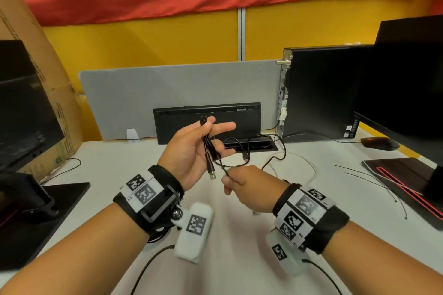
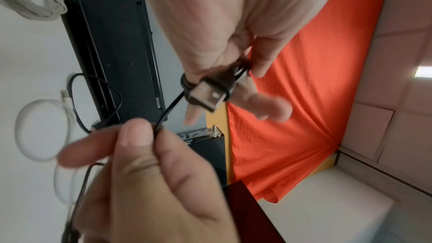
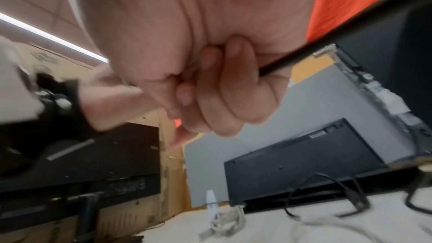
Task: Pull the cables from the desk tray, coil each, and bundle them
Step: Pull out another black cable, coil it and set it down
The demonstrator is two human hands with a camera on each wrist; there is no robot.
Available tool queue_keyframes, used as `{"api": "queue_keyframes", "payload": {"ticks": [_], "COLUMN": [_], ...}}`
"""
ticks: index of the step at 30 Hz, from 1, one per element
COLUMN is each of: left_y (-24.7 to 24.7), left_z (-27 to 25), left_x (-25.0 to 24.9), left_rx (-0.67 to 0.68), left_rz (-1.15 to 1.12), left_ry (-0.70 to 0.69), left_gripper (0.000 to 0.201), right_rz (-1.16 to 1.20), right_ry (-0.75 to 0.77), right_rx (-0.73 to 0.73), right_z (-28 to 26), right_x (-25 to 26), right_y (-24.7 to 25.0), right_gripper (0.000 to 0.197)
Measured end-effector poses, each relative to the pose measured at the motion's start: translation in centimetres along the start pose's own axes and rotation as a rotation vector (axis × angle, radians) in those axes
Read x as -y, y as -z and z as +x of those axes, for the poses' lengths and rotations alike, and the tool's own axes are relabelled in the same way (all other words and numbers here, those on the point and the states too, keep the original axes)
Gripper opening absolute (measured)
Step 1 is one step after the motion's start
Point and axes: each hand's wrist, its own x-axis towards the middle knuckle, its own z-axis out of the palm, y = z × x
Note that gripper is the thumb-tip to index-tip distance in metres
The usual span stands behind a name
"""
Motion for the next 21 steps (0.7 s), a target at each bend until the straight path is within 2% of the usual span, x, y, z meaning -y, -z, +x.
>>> {"api": "queue_keyframes", "payload": {"ticks": [6,12,15,18,21], "left_y": [0.9,0.1,-0.5,-0.5,-0.3], "left_z": [0.4,0.1,0.0,0.0,-0.1], "left_x": [0.4,1.0,0.8,0.4,0.5], "left_rx": [-0.03,-0.029,0.031,0.032,0.05], "left_rz": [0.25,0.729,0.825,0.91,0.89], "left_ry": [-0.037,-0.007,0.051,0.107,0.18], "left_gripper": [0.012,0.018,0.02,0.023,0.027], "right_rz": [-0.076,-0.147,-0.173,-0.224,-0.318], "right_ry": [0.062,0.143,0.128,0.131,0.172], "right_rx": [0.015,-0.171,-0.199,-0.231,-0.293], "right_z": [-0.9,-1.0,-0.4,-0.2,-0.1], "right_x": [1.9,2.7,2.5,2.1,1.9], "right_y": [3.1,7.4,8.8,9.6,9.9], "right_gripper": [0.034,0.024,0.019,0.015,0.014]}}
